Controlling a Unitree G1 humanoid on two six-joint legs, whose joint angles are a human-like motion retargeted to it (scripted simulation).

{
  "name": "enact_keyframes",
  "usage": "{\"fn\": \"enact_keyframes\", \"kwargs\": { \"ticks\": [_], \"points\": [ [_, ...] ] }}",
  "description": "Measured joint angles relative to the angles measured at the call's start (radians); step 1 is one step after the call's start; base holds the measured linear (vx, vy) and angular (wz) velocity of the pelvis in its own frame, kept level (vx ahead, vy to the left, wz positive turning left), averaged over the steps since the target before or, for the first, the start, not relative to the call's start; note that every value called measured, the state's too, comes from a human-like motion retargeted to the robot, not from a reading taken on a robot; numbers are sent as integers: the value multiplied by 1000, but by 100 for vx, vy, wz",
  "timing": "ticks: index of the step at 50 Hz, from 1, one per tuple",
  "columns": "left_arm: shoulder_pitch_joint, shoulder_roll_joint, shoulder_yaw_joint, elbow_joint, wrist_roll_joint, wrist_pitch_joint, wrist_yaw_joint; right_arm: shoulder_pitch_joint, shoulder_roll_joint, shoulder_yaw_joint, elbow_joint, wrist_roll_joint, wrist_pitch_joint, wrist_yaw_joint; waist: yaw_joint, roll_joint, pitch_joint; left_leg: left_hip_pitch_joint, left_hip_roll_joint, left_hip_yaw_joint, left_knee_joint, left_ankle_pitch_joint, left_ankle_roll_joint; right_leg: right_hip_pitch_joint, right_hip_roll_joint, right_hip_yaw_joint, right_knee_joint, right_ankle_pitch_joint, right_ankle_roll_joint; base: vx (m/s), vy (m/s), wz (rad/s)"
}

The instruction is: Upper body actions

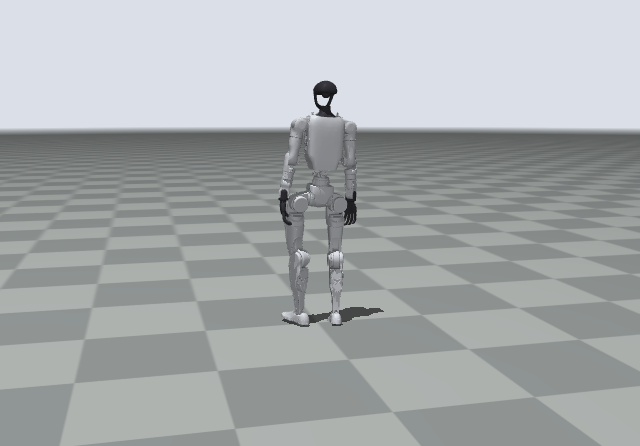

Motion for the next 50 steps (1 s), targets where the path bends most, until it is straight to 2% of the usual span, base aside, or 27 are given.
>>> {"fn": "enact_keyframes", "kwargs": {
  "ticks": [5,9,12,15,20,24,28,30,34,37,39,41,44,47,50],
  "points": [
    [-3,11,11,19,-18,7,-5,-43,-31,-137,28,28,1,164,-19,-15,-1,-6,6,-9,3,2,-1,7,4,-11,-3,-3,4,0,-1,4],
    [-4,19,35,18,-15,13,-8,-116,-105,-304,61,0,76,277,-17,-31,0,-2,6,-10,0,1,1,7,5,-11,-2,-2,4,0,0,0],
    [1,23,50,10,-14,8,-2,-180,-190,-464,73,5,121,249,-11,-46,-8,-3,1,-12,-3,0,3,1,3,-13,-1,0,4,0,0,0],
    [4,33,49,8,-12,5,4,-261,-311,-614,83,101,161,185,-2,-65,-21,-9,-8,-18,-6,-1,5,-10,-5,-21,0,1,5,0,0,0],
    [0,50,27,20,-7,8,13,-429,-533,-720,43,397,177,116,2,-89,-35,-15,-20,-36,-9,-3,8,-18,-13,-39,0,2,6,0,-6,17],
    [7,66,10,18,-7,5,14,-660,-703,-628,-65,533,190,8,-19,-103,-43,-17,-25,-54,-11,-4,8,-21,-18,-58,1,2,9,-4,-7,24],
    [10,74,5,8,-1,-2,15,-836,-765,-438,-347,517,210,-67,-32,-109,-43,-16,-28,-57,-10,-5,5,-22,-24,-63,3,1,9,-4,-6,4],
    [14,77,7,3,2,-6,11,-888,-796,-328,-570,441,218,-134,-37,-110,-45,-14,-30,-57,-12,-6,5,-22,-25,-63,3,0,8,-1,-3,1],
    [23,66,20,3,-1,-12,11,-912,-948,-163,-1033,205,232,-432,-53,-101,-53,-8,-32,-61,-22,-8,4,-27,-23,-63,4,-3,9,0,0,0],
    [33,57,22,3,-7,-18,30,-927,-1114,-88,-1417,-33,182,-712,-67,-98,-63,-9,-30,-64,-27,-9,3,-32,-20,-64,4,-7,11,0,0,0],
    [38,58,14,3,-8,-20,46,-953,-1203,-47,-1624,-138,135,-826,-68,-102,-68,-11,-29,-65,-27,-10,1,-34,-19,-63,4,-9,11,0,0,0],
    [39,65,4,3,-8,-19,59,-998,-1284,14,-1849,-233,83,-908,-63,-109,-73,-11,-29,-65,-27,-12,0,-34,-19,-60,5,-11,11,0,0,0],
    [35,81,-8,4,1,-15,63,-1094,-1355,139,-2128,-309,43,-945,-45,-124,-75,-12,-27,-60,-23,-12,-3,-34,-20,-53,6,-13,10,0,0,0],
    [32,84,-13,4,10,-11,60,-1197,-1354,261,-2229,-326,-26,-1034,-40,-127,-75,-9,-25,-56,-21,-13,-4,-30,-18,-46,7,-15,10,0,0,0],
    [33,47,-4,1,14,-10,56,-1227,-1320,255,-2068,-301,-61,-1141,-52,-93,-76,-11,-23,-53,-20,-13,-2,-29,-15,-42,7,-15,11,0,2,-1]
  ]
}}
